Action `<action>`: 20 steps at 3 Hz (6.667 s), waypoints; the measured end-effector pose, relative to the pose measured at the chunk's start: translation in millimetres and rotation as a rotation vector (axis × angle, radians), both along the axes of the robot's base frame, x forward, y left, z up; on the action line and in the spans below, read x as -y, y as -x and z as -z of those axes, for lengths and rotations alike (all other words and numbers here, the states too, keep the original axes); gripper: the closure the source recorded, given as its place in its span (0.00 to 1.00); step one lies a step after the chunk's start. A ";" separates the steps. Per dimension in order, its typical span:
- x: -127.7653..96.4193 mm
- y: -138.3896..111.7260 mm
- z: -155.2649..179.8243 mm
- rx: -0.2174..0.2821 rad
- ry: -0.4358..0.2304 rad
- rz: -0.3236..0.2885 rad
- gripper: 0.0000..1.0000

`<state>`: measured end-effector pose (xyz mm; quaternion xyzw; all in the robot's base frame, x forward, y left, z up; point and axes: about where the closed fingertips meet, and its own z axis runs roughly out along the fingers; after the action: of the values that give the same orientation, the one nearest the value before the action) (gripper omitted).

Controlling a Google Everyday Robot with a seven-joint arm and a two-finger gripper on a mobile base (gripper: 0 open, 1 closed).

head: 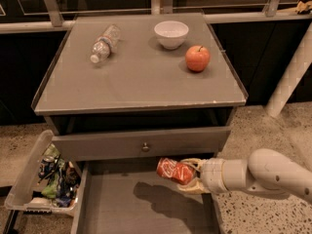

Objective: Pick coke can from middle drawer and place on counter

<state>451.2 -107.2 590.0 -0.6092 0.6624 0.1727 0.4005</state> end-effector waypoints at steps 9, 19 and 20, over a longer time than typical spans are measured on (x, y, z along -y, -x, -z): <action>-6.6 -77.0 -294.7 0.251 0.116 -0.160 1.00; -88.3 -222.5 -266.4 0.043 -0.083 -0.060 0.82; -88.3 -222.5 -266.4 0.043 -0.083 -0.060 0.59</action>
Offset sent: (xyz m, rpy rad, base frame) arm 0.0027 0.0001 0.0544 -0.0365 -0.0437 0.0224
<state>673.7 -18.8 856.4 -0.6150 0.6274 0.1989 0.4342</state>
